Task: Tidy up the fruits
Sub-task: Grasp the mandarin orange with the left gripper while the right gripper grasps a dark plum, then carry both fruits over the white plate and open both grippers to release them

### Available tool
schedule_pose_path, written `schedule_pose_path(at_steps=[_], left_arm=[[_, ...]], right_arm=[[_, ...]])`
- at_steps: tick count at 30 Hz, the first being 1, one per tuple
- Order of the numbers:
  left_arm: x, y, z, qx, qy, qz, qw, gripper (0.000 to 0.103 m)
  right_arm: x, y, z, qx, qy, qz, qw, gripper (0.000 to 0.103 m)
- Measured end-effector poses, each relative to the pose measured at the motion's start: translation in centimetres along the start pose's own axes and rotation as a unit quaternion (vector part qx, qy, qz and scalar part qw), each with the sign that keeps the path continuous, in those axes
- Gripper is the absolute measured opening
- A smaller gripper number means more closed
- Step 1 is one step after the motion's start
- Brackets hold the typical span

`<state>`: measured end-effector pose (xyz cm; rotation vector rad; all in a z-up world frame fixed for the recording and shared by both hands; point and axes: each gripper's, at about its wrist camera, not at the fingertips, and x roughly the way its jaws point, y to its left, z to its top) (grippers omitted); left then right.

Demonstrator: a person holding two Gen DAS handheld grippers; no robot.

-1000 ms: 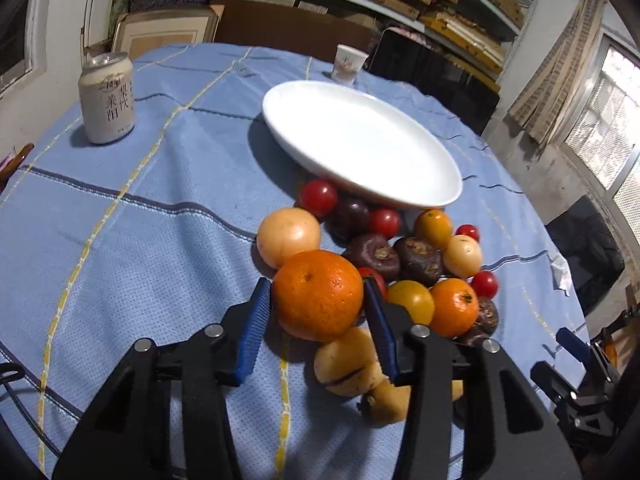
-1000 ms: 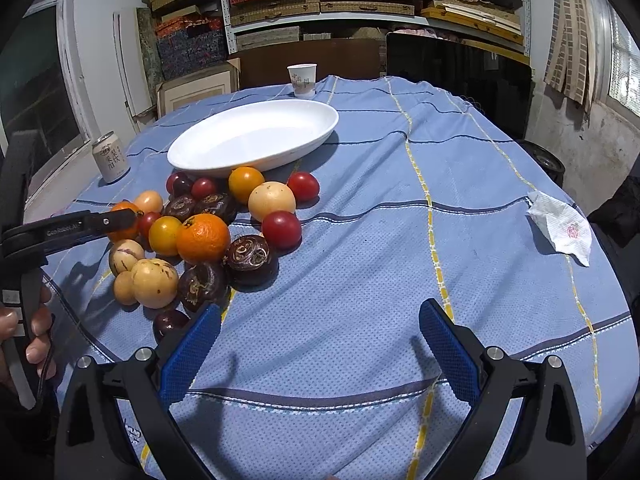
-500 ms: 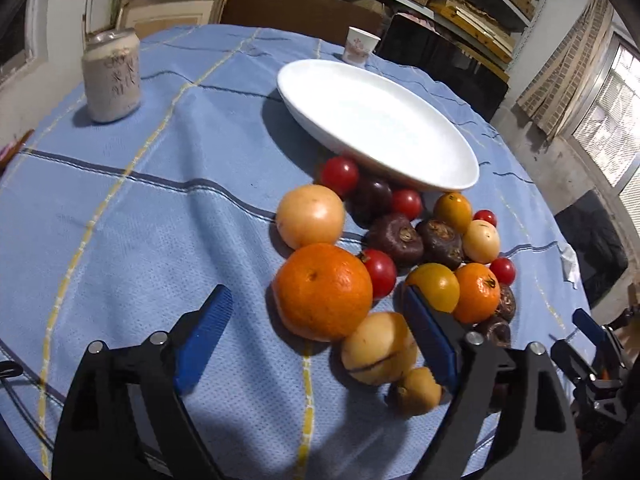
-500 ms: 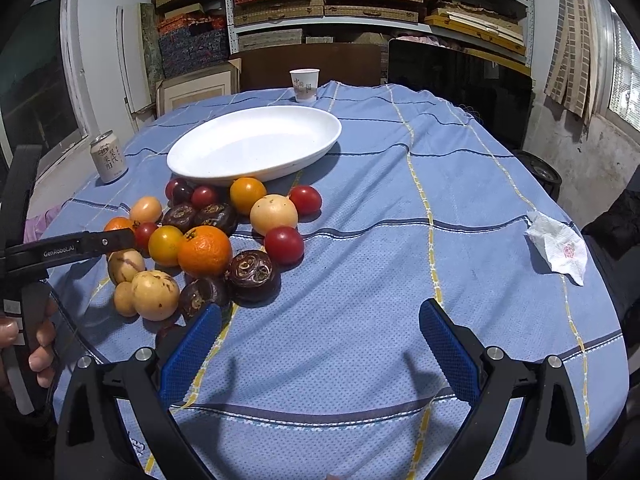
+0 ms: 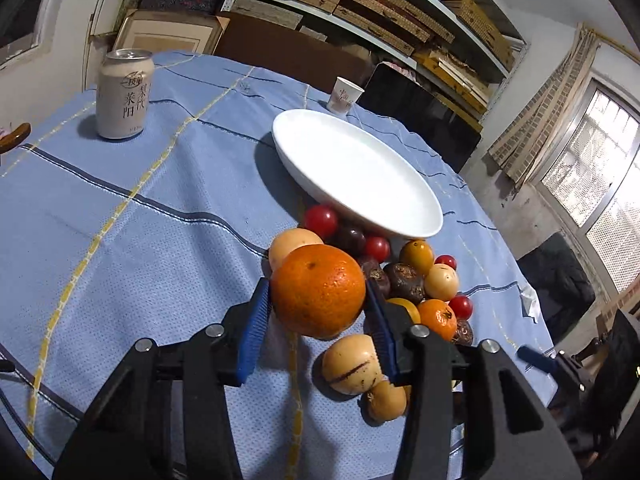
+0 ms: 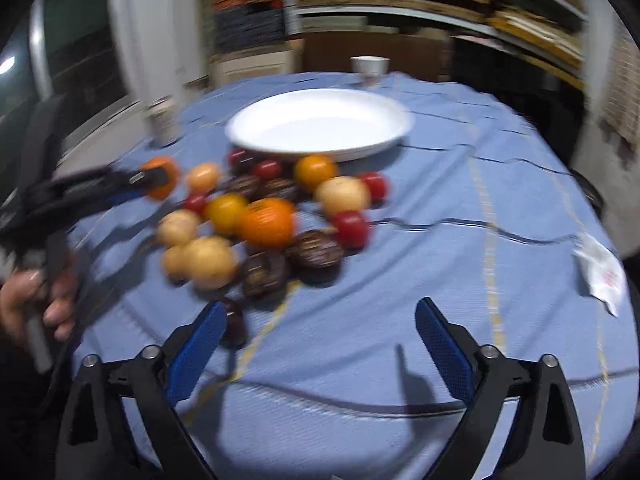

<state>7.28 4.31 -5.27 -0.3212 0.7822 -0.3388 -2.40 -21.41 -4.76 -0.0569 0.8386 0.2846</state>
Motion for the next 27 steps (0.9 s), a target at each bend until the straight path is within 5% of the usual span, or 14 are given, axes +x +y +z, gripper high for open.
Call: schedule_pose_path(at_steps=[5,12,15,27], left_arm=[[-0.3,-0.4,-0.1,0.013,-0.005,0.004,0.9999,0.046],[-0.4,-0.5,-0.3,0.019,-0.005,0.004,0.9998,0.046],[-0.2,-0.6,-0.4,0.021,-0.003,0.005,0.9998,0.046],[-0.7,-0.6,-0.4,0.02,-0.01,-0.002,0.9997,0.046]], right_arm=[[0.9,3.1,-0.8,-0.061,0.023,0.045,0.997,0.066],[2.7,4.5,-0.7,-0.07,0.035,0.052,0.996,0.054],[3.4,4.7,-0.5,-0.064,0.045,0.061,0.995,0.028],[1.8,2.8,0.1,-0.034,0.012,0.072,0.997,0.027]])
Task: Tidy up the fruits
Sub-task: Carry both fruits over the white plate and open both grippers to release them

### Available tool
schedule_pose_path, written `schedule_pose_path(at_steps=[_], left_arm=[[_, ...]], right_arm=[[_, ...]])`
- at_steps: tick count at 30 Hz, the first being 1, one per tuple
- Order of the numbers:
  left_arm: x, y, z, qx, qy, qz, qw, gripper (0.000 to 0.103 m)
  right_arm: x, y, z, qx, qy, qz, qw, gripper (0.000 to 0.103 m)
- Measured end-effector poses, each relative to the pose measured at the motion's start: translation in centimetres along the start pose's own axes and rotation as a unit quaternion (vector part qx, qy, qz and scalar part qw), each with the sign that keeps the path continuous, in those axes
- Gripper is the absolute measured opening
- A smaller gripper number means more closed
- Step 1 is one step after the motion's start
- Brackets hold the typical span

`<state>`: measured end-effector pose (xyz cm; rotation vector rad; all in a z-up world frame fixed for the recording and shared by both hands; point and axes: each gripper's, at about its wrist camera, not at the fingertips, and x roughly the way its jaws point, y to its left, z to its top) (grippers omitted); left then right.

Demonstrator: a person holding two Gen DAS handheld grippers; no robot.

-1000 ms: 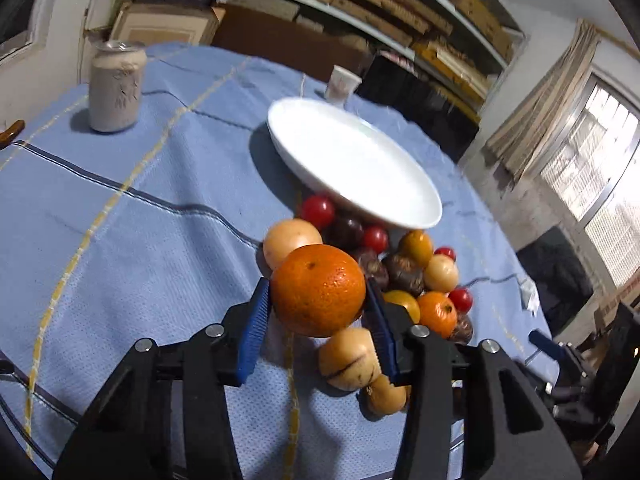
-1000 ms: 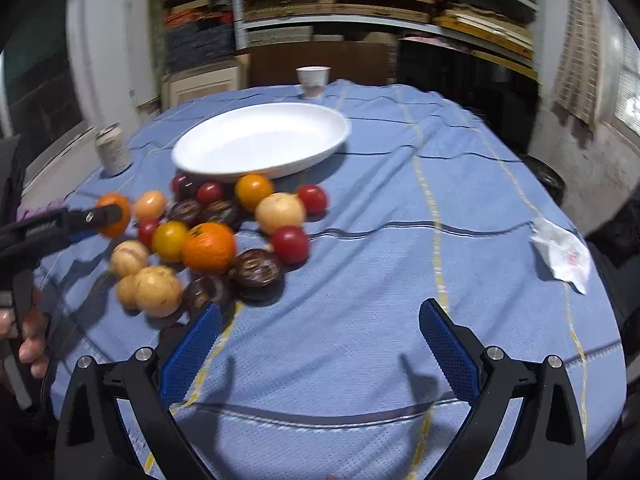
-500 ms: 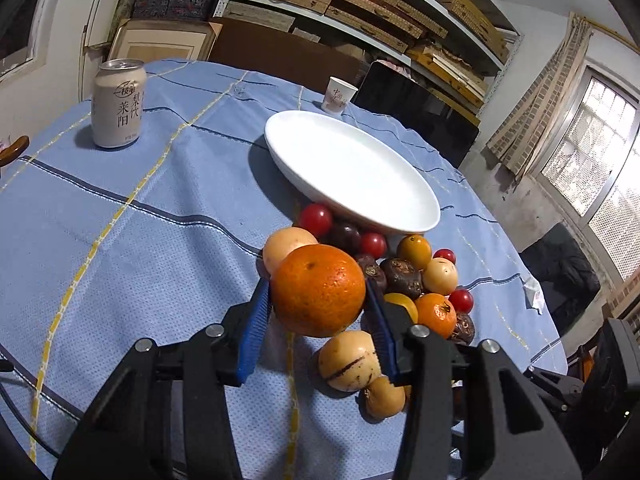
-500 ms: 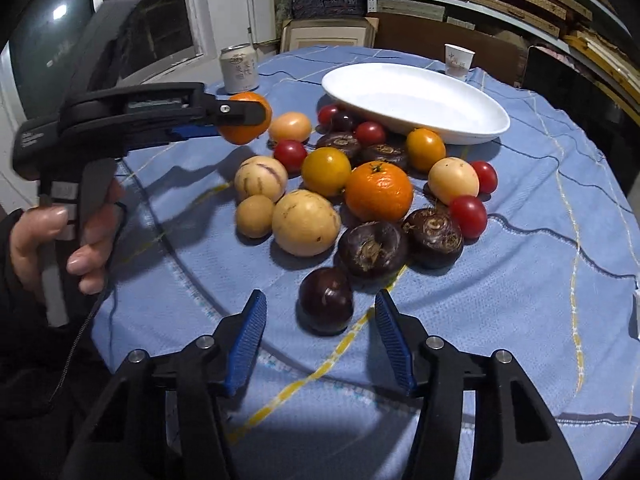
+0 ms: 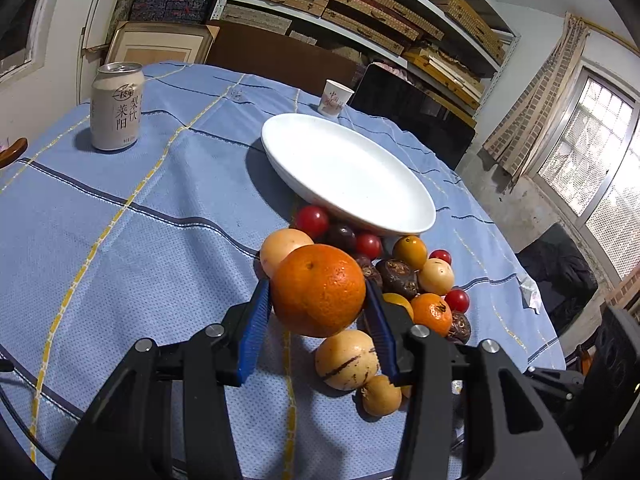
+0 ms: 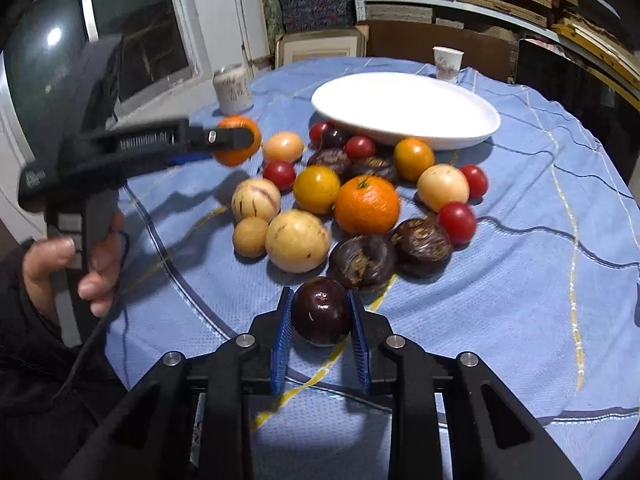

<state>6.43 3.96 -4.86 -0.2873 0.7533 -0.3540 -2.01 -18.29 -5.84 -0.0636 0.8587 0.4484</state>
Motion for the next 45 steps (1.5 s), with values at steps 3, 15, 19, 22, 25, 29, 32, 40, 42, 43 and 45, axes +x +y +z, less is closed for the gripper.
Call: schedule_pose_path(at_steps=[3,15,19,22,25,29,32,40,42,43,45], left_arm=[[0.0,0.0,0.0,0.001,0.0,0.002,1.0,0.046],[0.3,-2.0,0.3,0.057,0.011,0.076,0.9954,0.046],[0.3,-2.4,1.1,0.067,0.006,0.08,0.9945,0.046],[0.2,-2.9,1.9,0.075,0.0,0.079,0.994,0.046],[0.4,-3.4,3.2,0.082,-0.004,0.074,0.9939,0.046],[0.9,-4.6,6.1,0.097,-0.017,0.067,0.9929,0.046],[1.7,-6.0,8.9,0.119,-0.032,0.068,0.99,0.046],[9.3,-7.1,15.7,0.14,-0.015,0.081,0.9867,0.046],[11.1,-6.6,16.5,0.139,-0.007,0.084,0.9867,0.046],[12.5,-6.2,17.0,0.136,0.002,0.084,0.9871,0.046],[14.5,-5.9,17.5,0.132,0.018,0.083,0.9877,0.046]], right_arm=[[-0.4,-0.7,0.2,0.006,-0.009,-0.004,1.0,0.027],[-1.1,-2.5,1.4,0.016,-0.032,-0.034,0.999,0.027],[-1.4,-3.5,2.3,0.023,-0.038,-0.044,0.998,0.027],[-1.8,-4.1,3.3,0.025,-0.048,-0.052,0.997,0.027],[-2.1,-5.1,4.6,0.03,-0.057,-0.059,0.996,0.027],[-2.4,-6.6,7.6,0.028,-0.074,-0.071,0.994,0.027],[-2.5,-7.7,10.5,0.026,-0.091,-0.076,0.993,0.027],[2.3,-11.8,18.5,0.037,-0.096,-0.084,0.991,0.027],[4.4,-12.7,19.8,0.038,-0.087,-0.08,0.992,0.027],[6.0,-13.3,20.6,0.044,-0.075,-0.076,0.993,0.027],[8.3,-14.2,21.5,0.05,-0.058,-0.068,0.995,0.027]])
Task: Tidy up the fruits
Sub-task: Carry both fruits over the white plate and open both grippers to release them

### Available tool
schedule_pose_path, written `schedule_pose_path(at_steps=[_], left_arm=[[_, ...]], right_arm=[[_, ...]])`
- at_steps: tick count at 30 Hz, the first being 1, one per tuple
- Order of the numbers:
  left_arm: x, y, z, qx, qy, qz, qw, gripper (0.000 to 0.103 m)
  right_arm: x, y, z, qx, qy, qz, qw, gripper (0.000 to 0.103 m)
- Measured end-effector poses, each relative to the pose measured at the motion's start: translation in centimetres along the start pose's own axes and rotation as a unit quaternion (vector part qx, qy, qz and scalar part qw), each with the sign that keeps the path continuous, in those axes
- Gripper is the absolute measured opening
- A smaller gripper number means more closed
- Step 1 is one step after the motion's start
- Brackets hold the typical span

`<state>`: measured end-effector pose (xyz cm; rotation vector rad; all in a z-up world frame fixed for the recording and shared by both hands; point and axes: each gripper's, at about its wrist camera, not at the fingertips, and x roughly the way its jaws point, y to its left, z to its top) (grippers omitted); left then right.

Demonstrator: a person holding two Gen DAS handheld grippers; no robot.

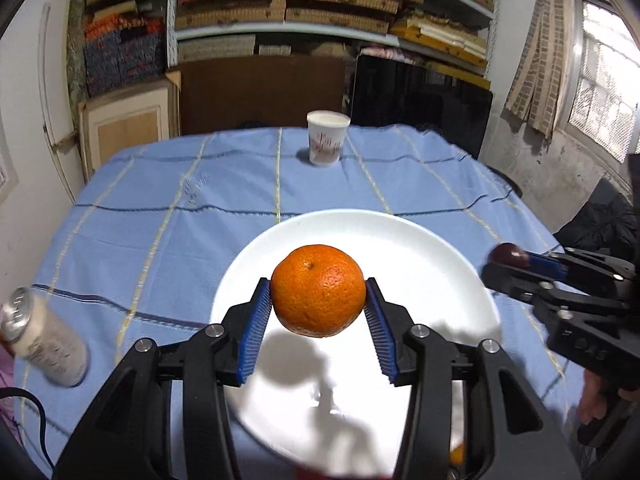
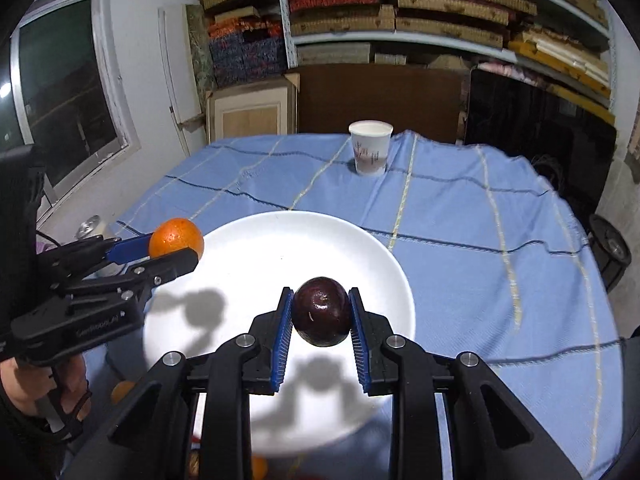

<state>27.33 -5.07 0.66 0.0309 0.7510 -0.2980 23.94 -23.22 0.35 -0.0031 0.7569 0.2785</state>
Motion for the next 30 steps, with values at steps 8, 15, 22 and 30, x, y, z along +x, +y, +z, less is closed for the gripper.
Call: schedule_pose_path(at_steps=[8,15,22,30], left_arm=[[6.0,0.7,0.4,0.002,0.062,-0.004,0.9981,0.046],[3.1,0.6,1.0,0.001,0.019,-0.003,0.9998,0.074],[-4.0,0.2,-1.2,0.001,0.001,-0.021,0.9998,0.078],[-11.9,-2.1,-11.7,0.05,0.008,-0.034,0.9981,0.085]], right_arm=[[7.3,-0.7,1.7,-0.006,0.055,-0.009,0.998,0.028],[5.0,-0.6,2.2,-0.013,0.021,-0.022,0.999,0.046],[-2.2,0.2,-0.5,-0.01,0.0,-0.018,1.0,0.047],[-10.1,3.8,-11.7,-0.028,0.002,0.019,0.999,0.056]])
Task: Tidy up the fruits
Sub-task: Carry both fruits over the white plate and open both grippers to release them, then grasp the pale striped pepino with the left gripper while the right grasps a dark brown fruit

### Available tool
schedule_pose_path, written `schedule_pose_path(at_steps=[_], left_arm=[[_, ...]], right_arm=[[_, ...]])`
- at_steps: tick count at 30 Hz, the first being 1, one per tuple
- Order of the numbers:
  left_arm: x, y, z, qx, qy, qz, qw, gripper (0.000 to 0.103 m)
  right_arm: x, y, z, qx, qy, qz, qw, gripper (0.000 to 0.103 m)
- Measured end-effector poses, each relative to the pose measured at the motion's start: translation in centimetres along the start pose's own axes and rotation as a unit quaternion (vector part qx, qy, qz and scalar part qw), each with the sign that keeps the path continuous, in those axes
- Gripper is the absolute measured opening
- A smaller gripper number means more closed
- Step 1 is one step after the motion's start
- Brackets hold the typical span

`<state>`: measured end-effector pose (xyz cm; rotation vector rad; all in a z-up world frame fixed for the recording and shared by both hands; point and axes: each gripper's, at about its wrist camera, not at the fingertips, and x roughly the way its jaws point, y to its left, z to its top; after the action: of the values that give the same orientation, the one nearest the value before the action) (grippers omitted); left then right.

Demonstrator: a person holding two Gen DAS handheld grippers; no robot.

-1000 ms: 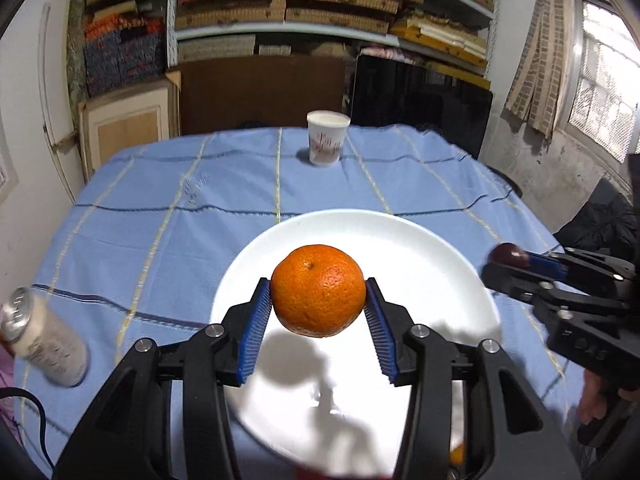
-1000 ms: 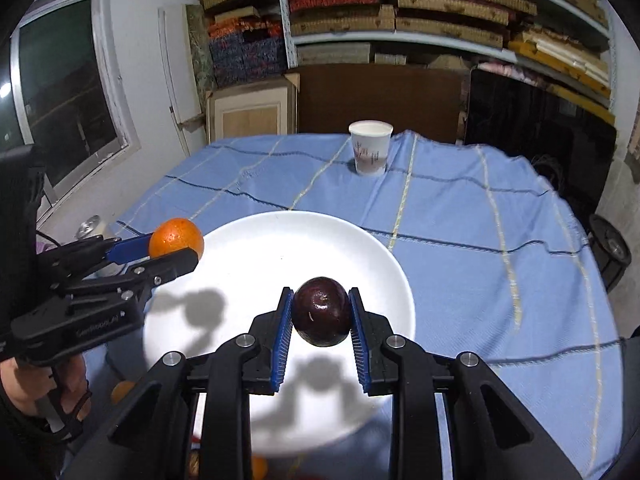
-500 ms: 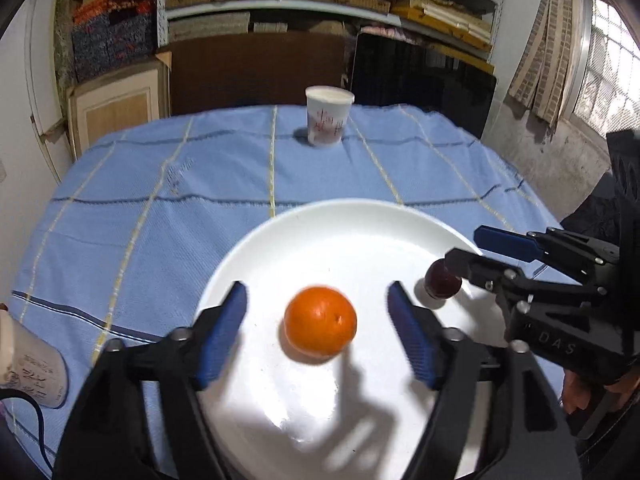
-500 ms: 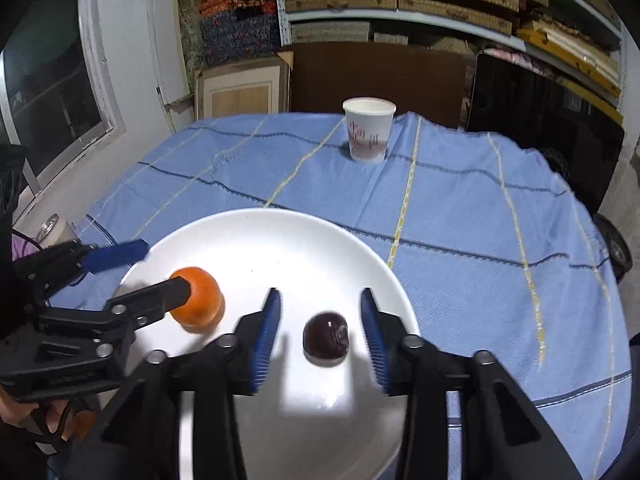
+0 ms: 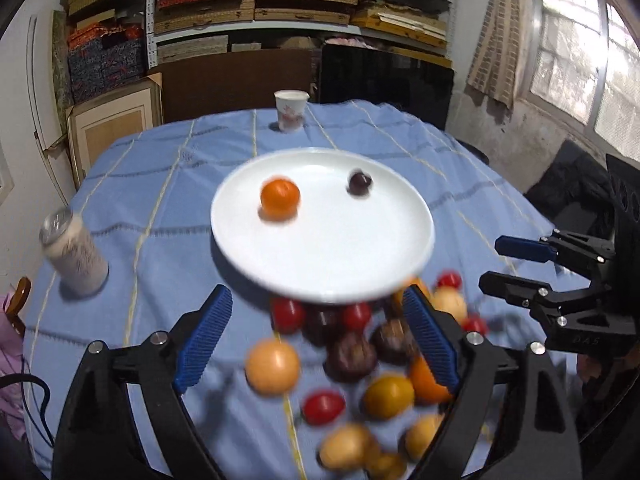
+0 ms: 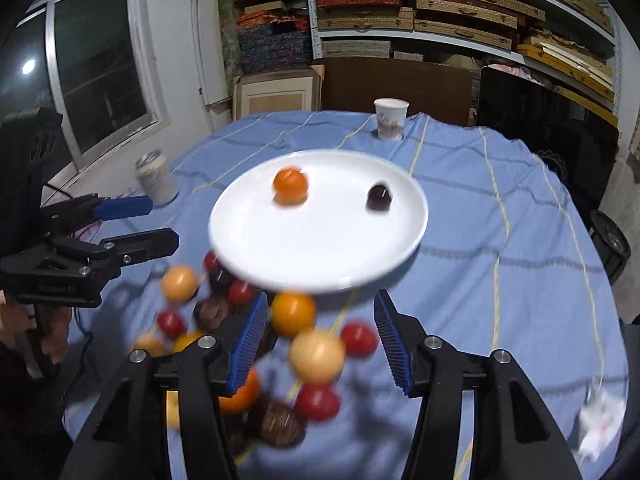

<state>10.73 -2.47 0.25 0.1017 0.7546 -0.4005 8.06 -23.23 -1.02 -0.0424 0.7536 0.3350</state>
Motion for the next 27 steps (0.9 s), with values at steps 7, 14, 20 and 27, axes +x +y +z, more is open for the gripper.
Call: schedule_pose_path(at_steps=[7,14,20,27], left_arm=[[-1.7,-1.4,-8.0,-0.01,0.026,0.015,0.9995,0.085],[-0.3,-1.0,-8.3,-0.036,0.045,0.037,0.9977,0.085],[1.2,0.4,-8.2,-0.07,0.083,0.04,0.9933,0.081],[0.9,-0.1,-8.8,-0.057,0.075,0.034,0.9949,0.051]], right_arm=[[-2.0,2.2,-7.0,0.01,-0.009,0.013,1.0,0.056],[-0.9,1.1,-8.2,0.042,0.005,0.019,0.999,0.058],[-0.8,0.4,-8.4,0.064,0.003,0.034,0.997,0.058],[-0.7,0.3,-8.3,0.066,0.004,0.044,0.997,0.058]])
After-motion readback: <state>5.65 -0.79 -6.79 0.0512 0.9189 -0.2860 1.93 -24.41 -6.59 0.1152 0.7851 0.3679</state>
